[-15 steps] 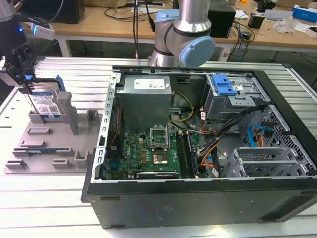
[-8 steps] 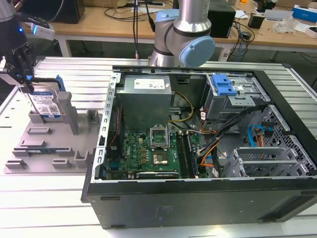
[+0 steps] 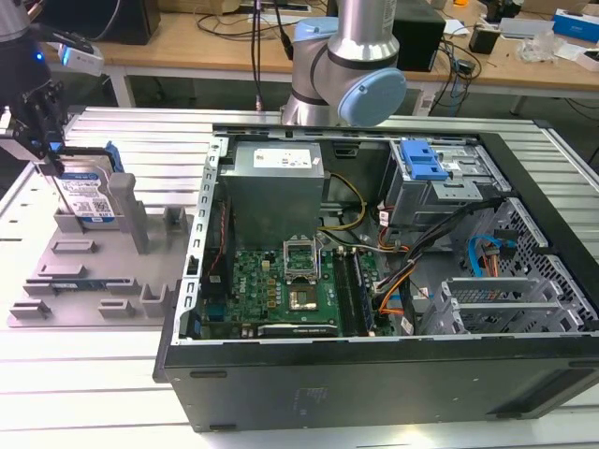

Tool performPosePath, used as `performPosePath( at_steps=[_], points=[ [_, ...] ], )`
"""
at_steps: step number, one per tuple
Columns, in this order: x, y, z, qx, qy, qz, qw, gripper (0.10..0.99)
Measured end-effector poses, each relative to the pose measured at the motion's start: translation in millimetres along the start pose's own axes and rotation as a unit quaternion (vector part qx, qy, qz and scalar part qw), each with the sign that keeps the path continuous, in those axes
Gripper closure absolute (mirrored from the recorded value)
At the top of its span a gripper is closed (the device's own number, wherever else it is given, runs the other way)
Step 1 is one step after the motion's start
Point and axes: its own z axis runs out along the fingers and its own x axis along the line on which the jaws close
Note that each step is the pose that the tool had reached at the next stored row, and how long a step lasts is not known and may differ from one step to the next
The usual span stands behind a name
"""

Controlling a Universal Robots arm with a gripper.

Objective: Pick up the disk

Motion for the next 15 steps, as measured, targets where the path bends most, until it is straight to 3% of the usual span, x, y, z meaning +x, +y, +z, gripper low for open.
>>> performPosePath(
  at_steps=[9,13,15],
  points=[
    [0.3,0.1,-3.9,0.0001,0.0,0.0,1.0,0.722],
    [0.7,0.3,-15.1,0.0,0.0,0.0,1.0,0.722],
    [1.0,0.5,-29.9,0.0001,0.0,0.0,1.0,0.722]
  ],
)
